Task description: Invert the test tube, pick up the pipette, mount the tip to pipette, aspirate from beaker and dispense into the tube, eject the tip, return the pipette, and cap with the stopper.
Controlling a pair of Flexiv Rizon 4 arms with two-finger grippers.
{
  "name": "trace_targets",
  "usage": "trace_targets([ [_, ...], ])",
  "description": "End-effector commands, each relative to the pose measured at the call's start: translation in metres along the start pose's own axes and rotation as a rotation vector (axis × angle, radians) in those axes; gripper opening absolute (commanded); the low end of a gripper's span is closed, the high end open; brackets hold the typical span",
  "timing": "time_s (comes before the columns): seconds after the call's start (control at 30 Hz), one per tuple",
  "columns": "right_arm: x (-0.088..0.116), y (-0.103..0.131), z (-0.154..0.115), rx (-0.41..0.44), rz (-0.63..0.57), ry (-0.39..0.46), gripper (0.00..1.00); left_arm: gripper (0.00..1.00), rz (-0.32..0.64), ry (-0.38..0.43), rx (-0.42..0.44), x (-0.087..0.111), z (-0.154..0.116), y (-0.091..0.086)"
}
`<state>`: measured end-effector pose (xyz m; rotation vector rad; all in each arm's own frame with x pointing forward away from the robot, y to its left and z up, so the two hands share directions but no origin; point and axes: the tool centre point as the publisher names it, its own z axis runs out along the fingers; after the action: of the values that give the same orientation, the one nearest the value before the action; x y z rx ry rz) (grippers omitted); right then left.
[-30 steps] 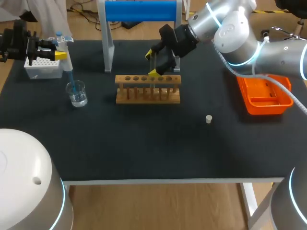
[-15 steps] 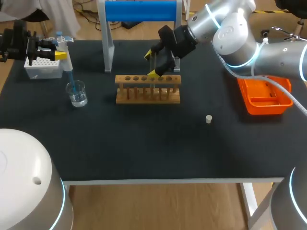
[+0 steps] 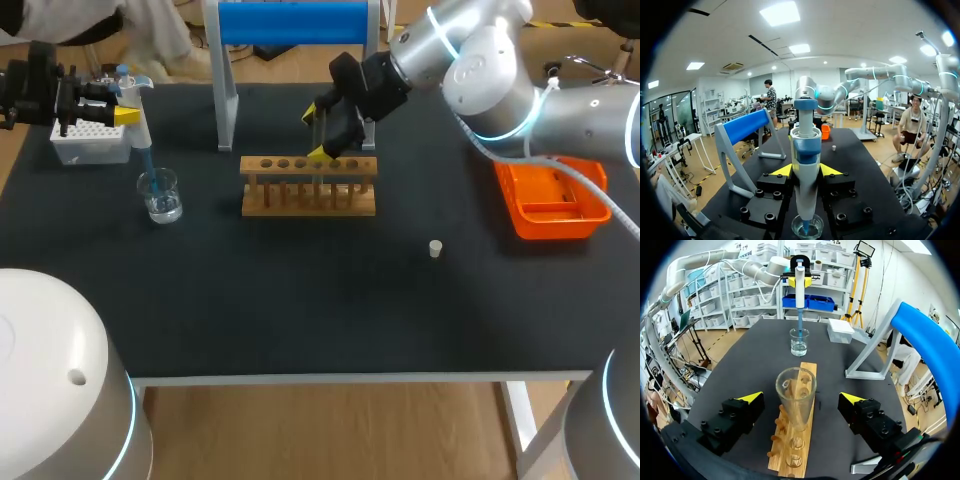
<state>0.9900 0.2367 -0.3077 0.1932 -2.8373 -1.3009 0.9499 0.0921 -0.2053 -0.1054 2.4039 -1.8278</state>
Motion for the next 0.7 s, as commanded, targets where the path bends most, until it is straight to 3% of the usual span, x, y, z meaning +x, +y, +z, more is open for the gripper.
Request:
trace_targets([
  [0.03,0.000,0.001,-0.001,0.003,0.001,0.002,1.00,0.00,0.000,0.001,-0.001,0.000,0.000,0.000],
  [0.23,0.000,0.001,-0.001,0.003,0.001,0.002,1.00,0.00,0.001,0.000,-0.003,0.001,0.001,-0.003],
  [0.7,0.000,0.001,-0.001,0.003,0.001,0.002,1.00,0.00,0.033,-0.019,-0.034,0.007,0.008,-0.027],
])
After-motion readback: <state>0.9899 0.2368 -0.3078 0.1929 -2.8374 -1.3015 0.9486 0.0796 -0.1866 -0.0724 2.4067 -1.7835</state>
